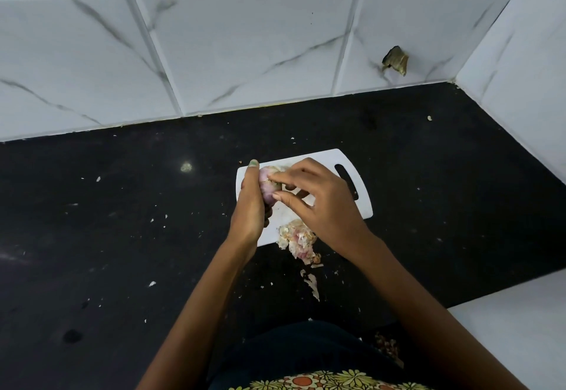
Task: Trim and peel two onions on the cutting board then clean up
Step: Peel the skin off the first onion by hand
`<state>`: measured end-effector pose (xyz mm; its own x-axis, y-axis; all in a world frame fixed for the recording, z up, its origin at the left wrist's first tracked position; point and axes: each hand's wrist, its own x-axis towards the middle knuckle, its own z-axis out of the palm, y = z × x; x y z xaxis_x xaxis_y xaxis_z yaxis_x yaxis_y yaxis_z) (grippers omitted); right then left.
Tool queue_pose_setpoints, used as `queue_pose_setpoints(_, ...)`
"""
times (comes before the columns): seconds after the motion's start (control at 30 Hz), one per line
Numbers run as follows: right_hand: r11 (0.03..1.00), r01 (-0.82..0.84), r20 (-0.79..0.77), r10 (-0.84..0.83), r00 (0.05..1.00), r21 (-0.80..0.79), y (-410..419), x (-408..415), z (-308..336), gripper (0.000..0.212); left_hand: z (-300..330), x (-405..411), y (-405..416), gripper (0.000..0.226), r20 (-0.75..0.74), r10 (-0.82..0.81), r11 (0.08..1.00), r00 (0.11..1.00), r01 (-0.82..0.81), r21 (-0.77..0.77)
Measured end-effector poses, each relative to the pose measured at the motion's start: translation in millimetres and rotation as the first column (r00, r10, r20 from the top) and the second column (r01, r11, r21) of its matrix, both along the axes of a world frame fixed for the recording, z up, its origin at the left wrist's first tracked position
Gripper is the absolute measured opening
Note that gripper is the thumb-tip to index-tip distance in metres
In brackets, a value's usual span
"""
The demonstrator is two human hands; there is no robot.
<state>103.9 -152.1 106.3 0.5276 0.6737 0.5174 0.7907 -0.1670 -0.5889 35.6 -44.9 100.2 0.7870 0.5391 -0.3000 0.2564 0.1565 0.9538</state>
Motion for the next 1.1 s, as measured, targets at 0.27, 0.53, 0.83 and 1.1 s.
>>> queue_pose_setpoints(0.27,0.999,0.016,0.082,-0.020,0.996,0.041,1.6,-0.4,-3.1,0.011,-5.7,5.3,1.9,0.056,-0.021,0.033,0.974,0.999,-0.028,0.224)
queue_pose_setpoints(0.53,0.998,0.009,-0.114,-0.002,0.993,0.060,-1.8,3.1,0.8,0.006,-12.0,7.3,4.2,0.058,-0.040,0.050,0.963,0.998,-0.038,0.266)
queue_pose_setpoints(0.83,0.997,0.024,-0.130,-0.015,0.991,0.074,0.7,5.0,0.0,0.005,-13.5,6.8,2.1,0.055,-0.020,0.101,0.921,0.995,-0.086,0.381)
queue_pose_setpoints(1.1,0.999,0.008,-0.193,-0.001,0.981,0.033,0.0,3.6,-2.3,0.004,-17.2,6.9,4.1,0.060,-0.019,0.085,0.937,0.996,-0.073,0.343)
